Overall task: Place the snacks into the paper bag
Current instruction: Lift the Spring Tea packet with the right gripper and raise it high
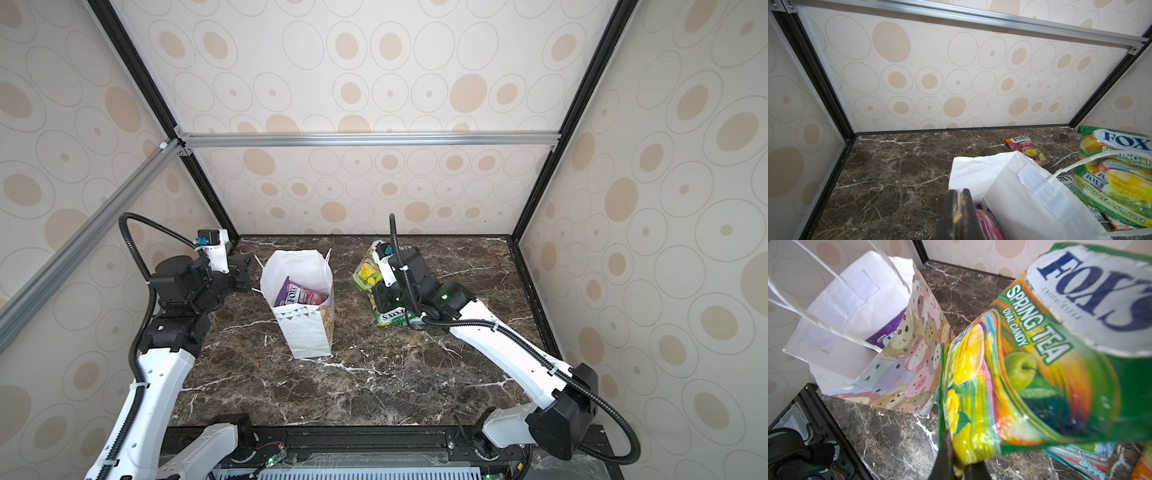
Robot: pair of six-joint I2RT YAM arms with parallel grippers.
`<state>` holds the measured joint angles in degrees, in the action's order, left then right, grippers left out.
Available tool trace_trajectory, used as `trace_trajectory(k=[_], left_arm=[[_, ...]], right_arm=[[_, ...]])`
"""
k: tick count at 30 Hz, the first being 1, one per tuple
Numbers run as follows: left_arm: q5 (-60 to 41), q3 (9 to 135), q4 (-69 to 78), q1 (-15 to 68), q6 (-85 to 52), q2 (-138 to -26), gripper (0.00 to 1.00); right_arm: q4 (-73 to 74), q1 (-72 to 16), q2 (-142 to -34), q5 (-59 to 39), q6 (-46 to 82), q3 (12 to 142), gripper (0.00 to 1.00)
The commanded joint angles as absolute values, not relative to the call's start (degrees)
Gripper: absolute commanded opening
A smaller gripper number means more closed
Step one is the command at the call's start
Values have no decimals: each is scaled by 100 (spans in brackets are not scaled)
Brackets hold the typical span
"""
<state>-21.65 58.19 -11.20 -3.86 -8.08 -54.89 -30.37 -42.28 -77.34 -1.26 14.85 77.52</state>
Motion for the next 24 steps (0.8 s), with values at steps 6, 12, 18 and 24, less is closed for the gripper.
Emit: trace_trajectory(k=[6,12,18,24], left_arm=[[-2249,5871,-895,-426,-756,-5351,0],[-2239,5863,-892,-425,-758,-5338,0],[-2228,5873,-900,-418,-754,-5340,0],[-2224,5865,-880,-416,-769,-5343,0]], right_arm=[[-3147,-4194,-7667,68,1162,8429,0],[-3398,-4198,-7837,116,1000,9020,0],[-3492,-4205,-7919,123,883,9378,0],[-3459,-4198,-7893,53,863,9541,0]])
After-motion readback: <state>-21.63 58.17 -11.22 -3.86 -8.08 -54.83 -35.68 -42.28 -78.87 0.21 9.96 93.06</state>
